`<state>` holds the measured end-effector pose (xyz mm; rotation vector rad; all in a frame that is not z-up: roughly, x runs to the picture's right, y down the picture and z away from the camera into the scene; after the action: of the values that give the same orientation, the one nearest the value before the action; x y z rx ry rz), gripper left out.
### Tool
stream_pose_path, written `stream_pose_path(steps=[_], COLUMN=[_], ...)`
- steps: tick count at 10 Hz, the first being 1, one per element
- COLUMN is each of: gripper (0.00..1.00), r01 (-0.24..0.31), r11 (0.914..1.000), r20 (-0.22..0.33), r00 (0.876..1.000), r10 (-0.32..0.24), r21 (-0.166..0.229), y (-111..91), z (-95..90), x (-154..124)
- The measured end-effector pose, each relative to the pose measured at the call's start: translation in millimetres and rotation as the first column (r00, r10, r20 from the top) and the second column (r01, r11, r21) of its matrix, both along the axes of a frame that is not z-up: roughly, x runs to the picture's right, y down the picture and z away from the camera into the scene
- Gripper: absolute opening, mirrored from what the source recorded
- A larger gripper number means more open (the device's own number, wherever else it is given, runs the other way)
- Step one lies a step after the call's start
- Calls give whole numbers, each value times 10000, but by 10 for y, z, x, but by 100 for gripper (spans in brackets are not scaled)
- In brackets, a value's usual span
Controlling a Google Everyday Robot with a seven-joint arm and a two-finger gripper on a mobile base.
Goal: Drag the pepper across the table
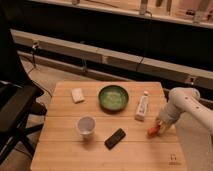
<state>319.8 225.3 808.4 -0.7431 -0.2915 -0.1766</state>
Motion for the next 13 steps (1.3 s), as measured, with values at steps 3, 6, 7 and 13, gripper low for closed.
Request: stream_pose_path(steps=[3,6,7,13], gripper=[0,0,0,0], r01=[-94,-174,-189,-368], r11=[10000,9998,9998,9993], r20=[-16,-30,-29,-70], r00=[10000,9998,9998,9993], r10=[94,174,189,368], r21=[6,9,12,19], y=[-24,-46,-50,-87], z=[19,36,40,67], x=[9,17,17,35])
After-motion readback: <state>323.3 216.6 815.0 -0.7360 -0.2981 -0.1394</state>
